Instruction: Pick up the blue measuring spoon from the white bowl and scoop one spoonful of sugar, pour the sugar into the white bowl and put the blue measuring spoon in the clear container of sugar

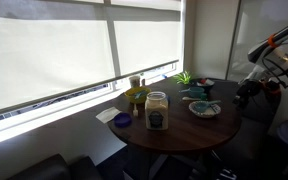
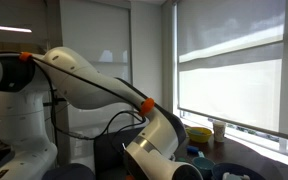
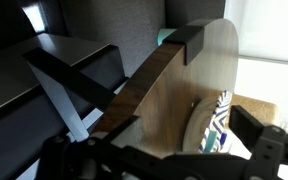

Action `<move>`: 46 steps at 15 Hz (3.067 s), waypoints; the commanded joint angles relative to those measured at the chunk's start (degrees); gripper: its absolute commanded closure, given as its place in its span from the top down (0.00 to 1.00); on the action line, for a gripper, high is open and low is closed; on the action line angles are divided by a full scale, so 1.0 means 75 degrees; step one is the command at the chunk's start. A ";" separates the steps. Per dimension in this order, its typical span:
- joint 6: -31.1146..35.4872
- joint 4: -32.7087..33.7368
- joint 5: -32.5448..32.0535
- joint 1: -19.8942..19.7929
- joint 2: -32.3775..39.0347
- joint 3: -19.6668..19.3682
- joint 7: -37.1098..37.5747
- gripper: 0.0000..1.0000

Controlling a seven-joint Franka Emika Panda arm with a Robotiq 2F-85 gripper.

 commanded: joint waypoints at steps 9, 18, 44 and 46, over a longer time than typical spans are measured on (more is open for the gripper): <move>-0.1175 0.0352 0.1830 -0.0993 0.0014 -0.0138 -0.0605 1.00; -0.0994 0.0213 0.1622 -0.0984 -0.0005 -0.0004 -0.0423 1.00; -0.0210 0.0770 0.2322 -0.0637 0.0676 0.0636 0.0624 1.00; -0.0205 0.0752 0.2358 -0.0626 0.0719 0.0651 0.0618 1.00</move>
